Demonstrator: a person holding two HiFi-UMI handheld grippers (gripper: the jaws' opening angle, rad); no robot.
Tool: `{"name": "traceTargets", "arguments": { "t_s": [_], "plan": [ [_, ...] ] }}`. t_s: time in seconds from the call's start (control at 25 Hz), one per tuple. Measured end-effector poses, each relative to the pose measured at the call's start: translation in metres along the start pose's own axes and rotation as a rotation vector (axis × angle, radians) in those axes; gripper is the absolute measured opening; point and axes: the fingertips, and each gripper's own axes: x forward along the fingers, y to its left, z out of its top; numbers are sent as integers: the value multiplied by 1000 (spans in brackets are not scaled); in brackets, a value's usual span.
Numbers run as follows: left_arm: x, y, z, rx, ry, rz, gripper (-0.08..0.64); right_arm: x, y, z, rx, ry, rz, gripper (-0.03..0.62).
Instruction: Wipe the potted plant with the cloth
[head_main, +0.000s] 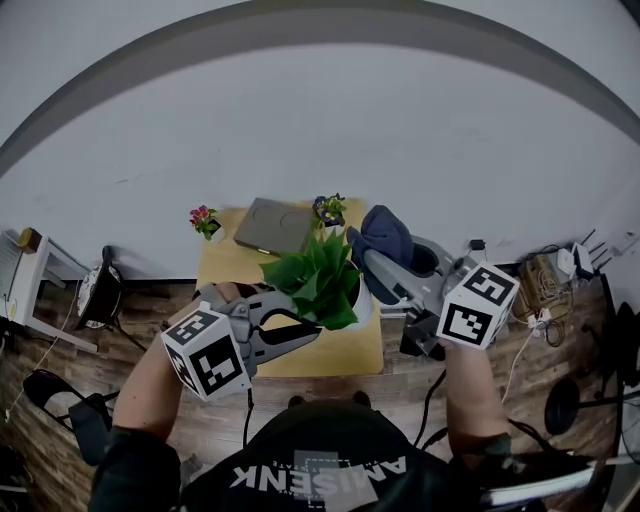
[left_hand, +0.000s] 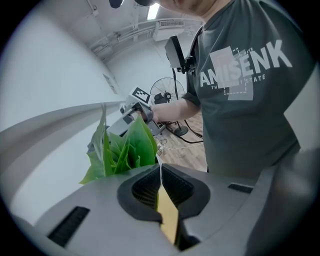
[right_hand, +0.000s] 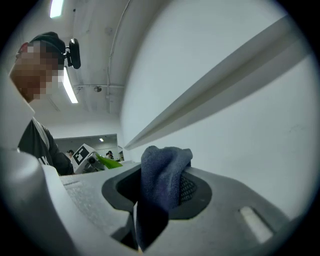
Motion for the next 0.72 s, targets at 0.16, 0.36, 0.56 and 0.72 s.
{"name": "traceTargets", "arguments": {
  "t_s": [0.16,0.36,0.56,0.72],
  "plan": [
    [-7,0,11,34,0,5,9,14,9,13,-40,26,39,126],
    [-21,-1,20,76,7,16,9,21,11,5,-8,47,73,126],
    [-27,-1,28,63,-9,13,11,9,7,-13,70,46,95,126],
    [-29,7,32,37,-41,-6,11,4,-3,-22,188,22,137,126]
  ]
}}
